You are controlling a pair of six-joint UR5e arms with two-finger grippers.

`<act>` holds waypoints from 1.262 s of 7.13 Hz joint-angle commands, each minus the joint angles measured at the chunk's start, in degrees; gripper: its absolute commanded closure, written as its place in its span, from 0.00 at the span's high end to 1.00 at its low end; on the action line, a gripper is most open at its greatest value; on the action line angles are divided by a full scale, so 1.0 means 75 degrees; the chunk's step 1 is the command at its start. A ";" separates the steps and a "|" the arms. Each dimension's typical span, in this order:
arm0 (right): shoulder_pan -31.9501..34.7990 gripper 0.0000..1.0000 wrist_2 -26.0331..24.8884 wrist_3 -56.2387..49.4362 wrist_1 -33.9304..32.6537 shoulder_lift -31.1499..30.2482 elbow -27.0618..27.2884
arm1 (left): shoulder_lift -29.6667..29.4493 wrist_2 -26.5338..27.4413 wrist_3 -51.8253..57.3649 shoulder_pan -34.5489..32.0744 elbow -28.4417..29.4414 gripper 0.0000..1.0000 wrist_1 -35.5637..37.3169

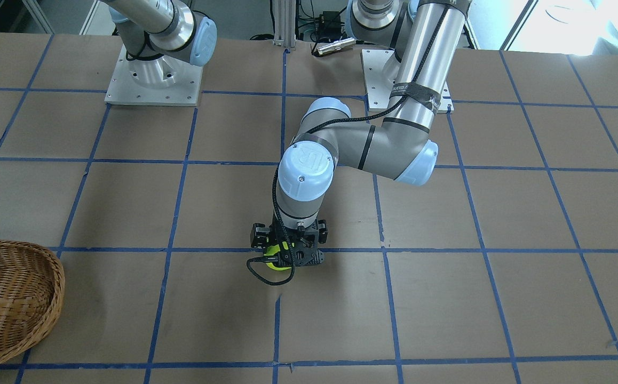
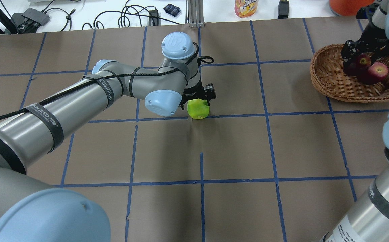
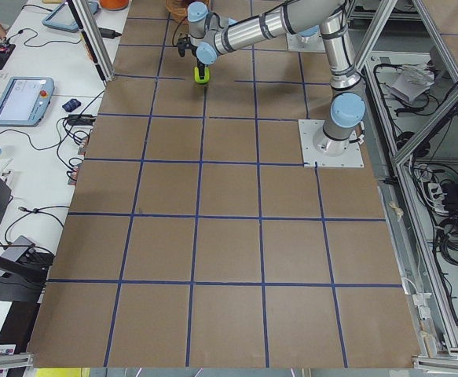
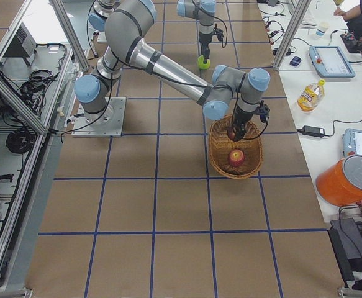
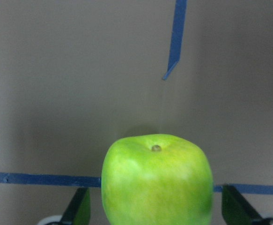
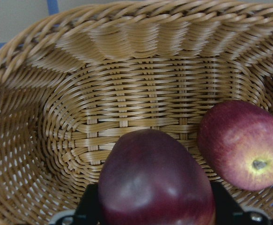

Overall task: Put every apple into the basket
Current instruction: 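Carry the green apple to center with left while right drops apple in basket, then release the green apple at center and withdraw left while right lifts away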

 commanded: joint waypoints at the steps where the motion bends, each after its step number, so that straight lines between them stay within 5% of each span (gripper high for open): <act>1: -0.0036 0.10 -0.0086 -0.0057 -0.0128 0.0274 0.0035 | 0.0429 -0.0046 0.0076 0.0205 0.0203 1.00 -0.0077; 3: -0.0036 0.52 -0.0377 -0.0104 -0.0117 0.0392 0.0035 | 0.1329 -0.0175 0.0879 0.1151 0.0473 1.00 -0.1205; 5: -0.0036 1.00 -0.0555 -0.0362 -0.0024 0.0404 0.0035 | 0.2523 -0.0070 0.3287 0.2554 0.0743 1.00 -0.3783; 8: 0.0092 1.00 -0.0427 -0.0292 0.1388 -0.0352 -0.0211 | 0.4072 0.0617 0.4318 0.3359 0.0616 1.00 -0.5300; 9: 0.0453 1.00 0.0247 -0.0210 0.2021 -0.1007 -0.0211 | 0.4297 0.0610 0.4318 0.3382 0.0557 1.00 -0.5339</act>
